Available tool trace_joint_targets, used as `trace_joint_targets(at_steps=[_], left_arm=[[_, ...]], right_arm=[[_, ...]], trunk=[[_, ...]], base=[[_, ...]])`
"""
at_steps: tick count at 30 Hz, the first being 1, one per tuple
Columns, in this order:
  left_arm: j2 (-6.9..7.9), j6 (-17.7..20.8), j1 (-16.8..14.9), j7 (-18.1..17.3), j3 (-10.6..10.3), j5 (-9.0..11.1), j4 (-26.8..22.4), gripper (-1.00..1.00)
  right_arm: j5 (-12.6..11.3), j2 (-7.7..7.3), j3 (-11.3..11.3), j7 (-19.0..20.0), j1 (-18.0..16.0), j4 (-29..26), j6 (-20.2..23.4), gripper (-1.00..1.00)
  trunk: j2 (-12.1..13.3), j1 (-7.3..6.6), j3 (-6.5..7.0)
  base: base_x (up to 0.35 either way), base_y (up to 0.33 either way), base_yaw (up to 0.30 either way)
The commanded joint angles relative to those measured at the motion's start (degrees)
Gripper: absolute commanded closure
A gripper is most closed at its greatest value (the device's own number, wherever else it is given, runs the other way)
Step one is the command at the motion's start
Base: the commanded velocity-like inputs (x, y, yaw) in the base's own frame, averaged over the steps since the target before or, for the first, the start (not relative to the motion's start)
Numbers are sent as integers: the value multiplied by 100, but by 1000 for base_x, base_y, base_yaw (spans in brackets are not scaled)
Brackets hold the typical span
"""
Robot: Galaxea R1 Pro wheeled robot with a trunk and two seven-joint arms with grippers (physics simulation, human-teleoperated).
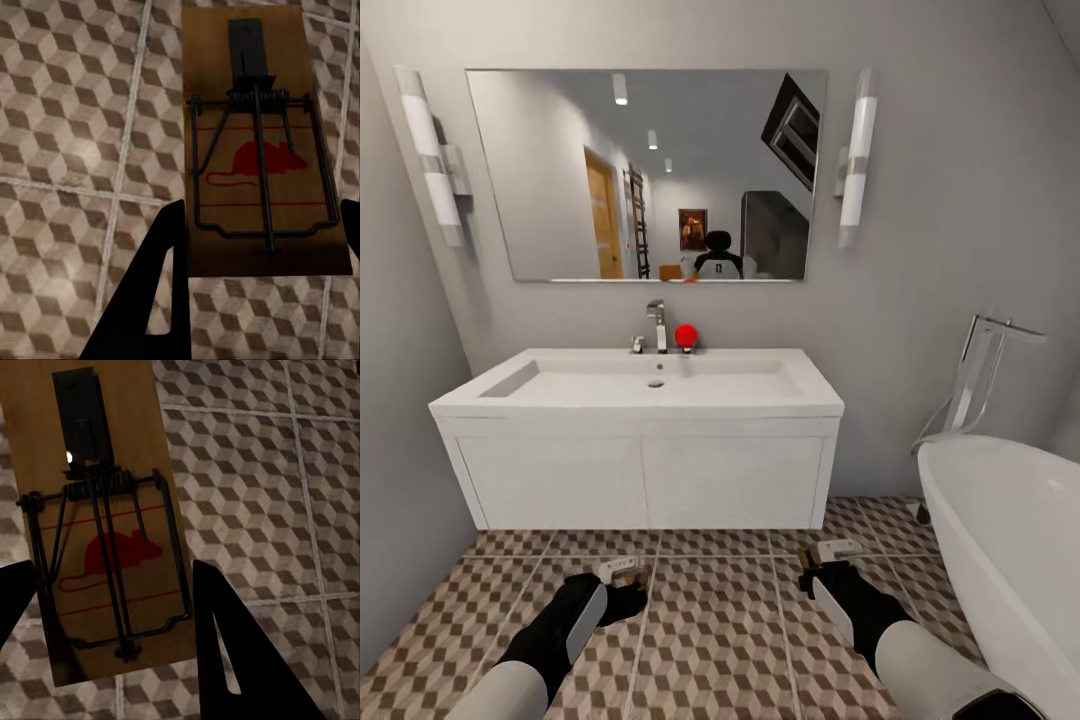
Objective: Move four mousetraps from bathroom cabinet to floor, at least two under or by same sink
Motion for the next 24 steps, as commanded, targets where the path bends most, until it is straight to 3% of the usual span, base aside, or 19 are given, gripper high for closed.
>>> trace_joint_targets(at_steps=[1,6,7,8,12,24], left_arm=[[-14,21,-2,51,-9,55,31,100],[-137,-11,-2,58,-14,8,65,100],[-204,-26,-2,60,-17,-284,6,100],[-228,-43,-2,60,-17,-425,-20,100],[-276,-173,-2,60,-14,-669,-83,100],[-278,-580,-2,58,-5,-756,-163,100]], right_arm=[[-82,5,47,-50,-6,2,-25,100],[-85,25,46,-58,-8,14,-328,100],[-86,28,47,-53,-8,12,-517,100],[-81,29,50,-52,-8,9,-554,100],[-72,23,54,-46,-8,-4,-605,100],[-64,21,46,-38,-8,-77,-716,100]], trunk=[[-45,22,-25],[-245,132,-114],[-285,154,-132],[-325,176,-150],[-486,264,-222],[-927,505,-420]], base=[[0,0,0],[0,0,0],[0,0,0],[0,0,0],[0,0,0],[0,0,0]])
